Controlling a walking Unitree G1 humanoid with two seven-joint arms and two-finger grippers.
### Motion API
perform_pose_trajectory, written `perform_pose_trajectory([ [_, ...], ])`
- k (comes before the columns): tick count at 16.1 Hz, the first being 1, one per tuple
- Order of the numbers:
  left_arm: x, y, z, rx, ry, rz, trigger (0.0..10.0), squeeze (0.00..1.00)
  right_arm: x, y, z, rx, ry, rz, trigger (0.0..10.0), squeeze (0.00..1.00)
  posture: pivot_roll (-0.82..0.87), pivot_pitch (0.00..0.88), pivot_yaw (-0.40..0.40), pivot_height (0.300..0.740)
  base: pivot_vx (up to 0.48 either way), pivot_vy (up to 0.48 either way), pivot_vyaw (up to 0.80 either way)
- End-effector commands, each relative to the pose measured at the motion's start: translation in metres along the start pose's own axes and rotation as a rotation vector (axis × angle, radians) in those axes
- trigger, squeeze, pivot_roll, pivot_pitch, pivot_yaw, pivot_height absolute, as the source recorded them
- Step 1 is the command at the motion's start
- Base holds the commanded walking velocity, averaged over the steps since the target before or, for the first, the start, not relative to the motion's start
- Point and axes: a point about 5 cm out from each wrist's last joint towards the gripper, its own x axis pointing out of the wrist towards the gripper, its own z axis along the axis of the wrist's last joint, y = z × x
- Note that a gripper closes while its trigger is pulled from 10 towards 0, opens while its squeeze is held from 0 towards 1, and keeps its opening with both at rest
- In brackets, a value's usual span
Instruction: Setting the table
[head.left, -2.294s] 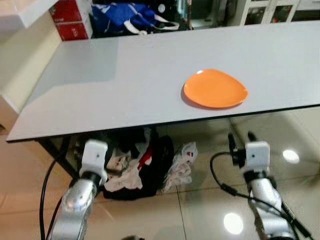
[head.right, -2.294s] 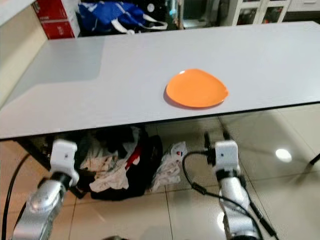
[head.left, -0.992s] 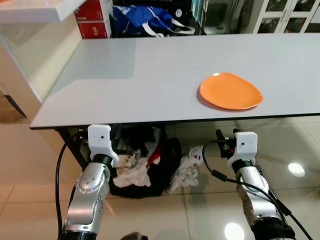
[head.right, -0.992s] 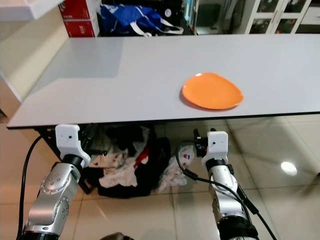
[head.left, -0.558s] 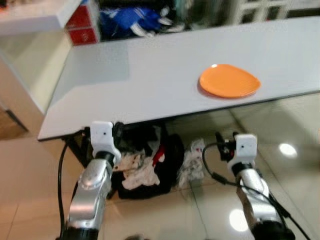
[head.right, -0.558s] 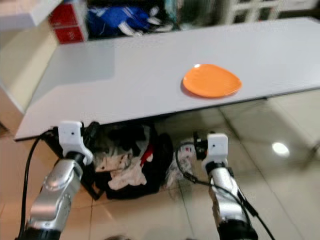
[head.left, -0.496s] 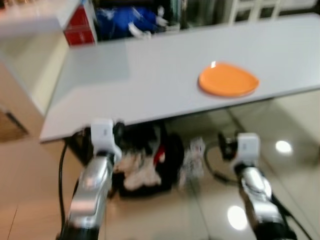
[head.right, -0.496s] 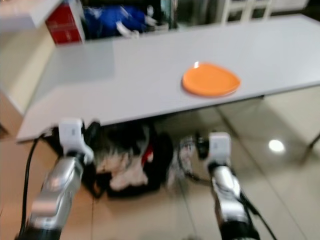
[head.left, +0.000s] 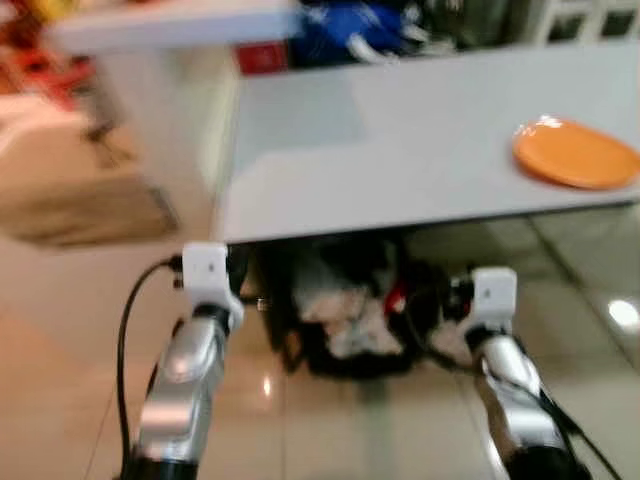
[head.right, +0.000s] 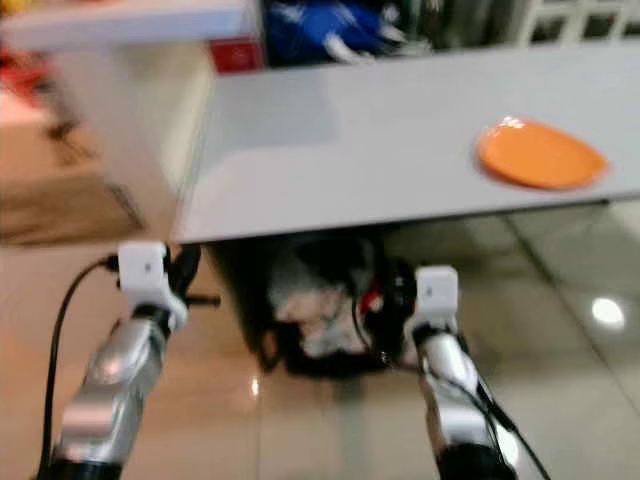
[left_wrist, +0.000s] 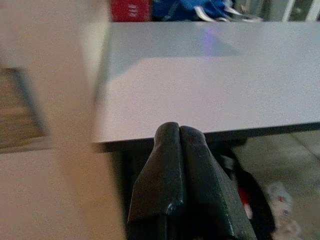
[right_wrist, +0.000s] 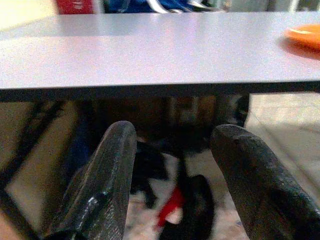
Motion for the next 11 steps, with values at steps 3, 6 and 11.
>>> perform_pose_trajectory([
  [3, 0.000, 0.005, 0.000, 0.010, 0.002, 0.026, 10.0, 0.00, 0.009, 0.008, 0.007, -0.002, -0.011, 0.042, 10.0, 0.00, -0.07, 0.000, 0.067, 0.740, 0.000, 0.471, 0.00],
  [6, 0.001, 0.006, 0.003, 0.013, -0.008, 0.037, 10.0, 0.00, 0.013, 0.011, 0.008, -0.011, -0.006, 0.058, 10.0, 0.00, -0.06, 0.000, 0.055, 0.740, 0.000, 0.472, 0.53],
  [11, 0.006, 0.005, 0.006, 0.026, -0.016, 0.028, 10.0, 0.00, 0.016, 0.010, 0.009, 0.003, -0.009, 0.042, 10.0, 0.00, -0.07, 0.000, 0.065, 0.740, 0.000, 0.472, 0.00],
])
